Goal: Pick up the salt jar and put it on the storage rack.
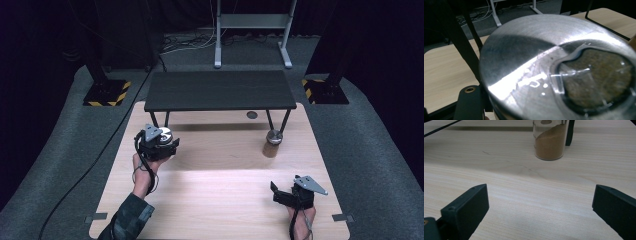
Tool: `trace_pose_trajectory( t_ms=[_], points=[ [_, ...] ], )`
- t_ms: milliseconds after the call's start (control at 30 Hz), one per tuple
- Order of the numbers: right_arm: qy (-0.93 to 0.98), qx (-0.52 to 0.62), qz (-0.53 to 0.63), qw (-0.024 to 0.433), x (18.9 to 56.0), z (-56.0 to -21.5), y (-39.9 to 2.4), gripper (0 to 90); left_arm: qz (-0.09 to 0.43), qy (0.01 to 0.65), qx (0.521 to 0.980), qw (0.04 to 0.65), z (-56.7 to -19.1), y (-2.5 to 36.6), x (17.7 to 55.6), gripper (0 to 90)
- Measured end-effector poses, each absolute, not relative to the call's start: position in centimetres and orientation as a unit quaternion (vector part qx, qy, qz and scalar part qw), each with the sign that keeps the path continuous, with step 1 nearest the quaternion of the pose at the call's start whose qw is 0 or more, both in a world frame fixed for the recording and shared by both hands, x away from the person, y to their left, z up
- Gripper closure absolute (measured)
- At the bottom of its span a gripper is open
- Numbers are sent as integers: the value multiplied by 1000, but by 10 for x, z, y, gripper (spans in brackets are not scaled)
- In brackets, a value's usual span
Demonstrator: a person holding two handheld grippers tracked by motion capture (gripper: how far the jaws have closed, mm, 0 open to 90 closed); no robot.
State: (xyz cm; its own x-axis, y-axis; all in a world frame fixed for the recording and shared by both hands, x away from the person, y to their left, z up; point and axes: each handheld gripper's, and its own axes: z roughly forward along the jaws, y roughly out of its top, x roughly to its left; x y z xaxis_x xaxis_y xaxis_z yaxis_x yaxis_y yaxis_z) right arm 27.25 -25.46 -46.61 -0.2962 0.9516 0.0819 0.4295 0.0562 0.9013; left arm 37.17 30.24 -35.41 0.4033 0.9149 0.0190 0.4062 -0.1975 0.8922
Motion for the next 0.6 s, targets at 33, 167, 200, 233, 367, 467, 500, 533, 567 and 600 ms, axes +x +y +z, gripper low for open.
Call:
trace_pose_trajectory(
  t_ms=[33, 167, 200, 233, 367, 467, 500, 533, 567, 600],
  points=[
    [667, 518, 451, 289, 272, -466, -255, 0, 293, 460, 717, 434, -353, 303, 373, 308],
    [666, 518, 452, 289, 272, -466, -255, 0, 296, 457, 717, 435, -347, 303, 375, 309],
    [666, 518, 451, 289, 272, -466, -255, 0, 298, 455, 717, 435, -346, 303, 375, 308],
    [667, 518, 451, 289, 273, -466, -255, 0, 299, 455, 717, 436, -344, 303, 375, 308],
    [667, 518, 451, 289, 273, -466, -255, 0, 299, 452, 715, 442, -339, 304, 376, 308],
    [667, 517, 451, 289, 273, -466, -255, 0, 301, 451, 714, 443, -335, 305, 378, 308],
    [667, 517, 451, 289, 273, -466, -255, 0, 301, 451, 714, 443, -333, 306, 378, 308],
    [667, 517, 452, 289, 273, -466, -255, 0, 301, 452, 713, 444, -332, 306, 379, 308],
    [667, 517, 451, 289, 273, -466, -255, 0, 301, 450, 714, 444, -331, 306, 380, 308],
    [667, 517, 451, 289, 273, -466, -255, 0, 302, 450, 714, 444, -329, 306, 380, 308]
  ],
)
